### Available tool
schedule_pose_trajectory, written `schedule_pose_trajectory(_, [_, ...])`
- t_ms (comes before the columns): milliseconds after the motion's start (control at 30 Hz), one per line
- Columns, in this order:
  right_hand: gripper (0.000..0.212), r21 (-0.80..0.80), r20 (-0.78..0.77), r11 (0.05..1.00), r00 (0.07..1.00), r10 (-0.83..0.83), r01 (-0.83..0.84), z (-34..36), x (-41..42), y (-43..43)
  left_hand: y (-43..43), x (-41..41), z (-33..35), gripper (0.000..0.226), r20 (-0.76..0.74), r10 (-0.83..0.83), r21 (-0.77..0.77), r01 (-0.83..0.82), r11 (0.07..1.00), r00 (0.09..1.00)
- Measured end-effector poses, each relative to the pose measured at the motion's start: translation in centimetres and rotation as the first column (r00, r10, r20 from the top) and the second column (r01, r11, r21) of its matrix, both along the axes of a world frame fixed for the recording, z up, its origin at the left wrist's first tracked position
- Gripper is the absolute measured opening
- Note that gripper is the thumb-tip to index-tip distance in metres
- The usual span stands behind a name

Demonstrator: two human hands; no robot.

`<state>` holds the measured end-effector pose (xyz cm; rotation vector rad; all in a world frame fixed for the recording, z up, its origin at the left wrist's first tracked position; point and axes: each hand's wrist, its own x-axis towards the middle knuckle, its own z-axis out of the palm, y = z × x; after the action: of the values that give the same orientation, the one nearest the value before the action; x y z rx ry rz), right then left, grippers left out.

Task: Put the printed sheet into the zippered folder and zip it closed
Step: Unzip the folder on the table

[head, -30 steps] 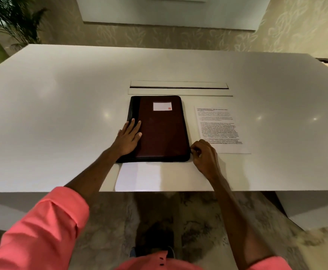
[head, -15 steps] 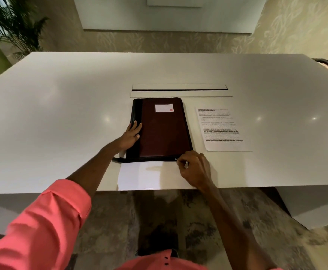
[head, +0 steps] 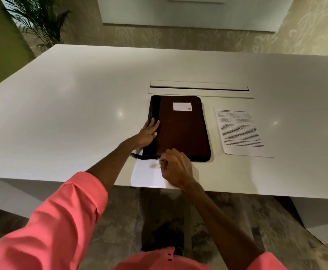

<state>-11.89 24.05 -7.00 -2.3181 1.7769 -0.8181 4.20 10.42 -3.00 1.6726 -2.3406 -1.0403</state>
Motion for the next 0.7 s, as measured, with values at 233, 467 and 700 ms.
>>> schedule_pose_trajectory(233, [0.007,-0.029,0.019,0.997,0.997,0.07,-0.069,-0.9,4.1,-0.7,-0.2,0.4,-0.1,0.061,0.013,-0.033,-0.002,0.033,0.999,0.999])
schedule_pose_trajectory(467, [0.018,-0.092,-0.001,0.986,0.991,0.136,-0.136,-1.2,7.4,-1.8,-0.3,0.7,-0.6,0.061,-0.013,-0.043,-0.036,0.043,0.998,0.999])
schedule_pose_trajectory(700, [0.033,-0.068,-0.021,0.982,0.985,0.174,-0.175,-1.7,6.8,-1.4,-0.1,1.3,-1.2,0.06,-0.005,-0.045,-0.123,0.045,0.991,0.999])
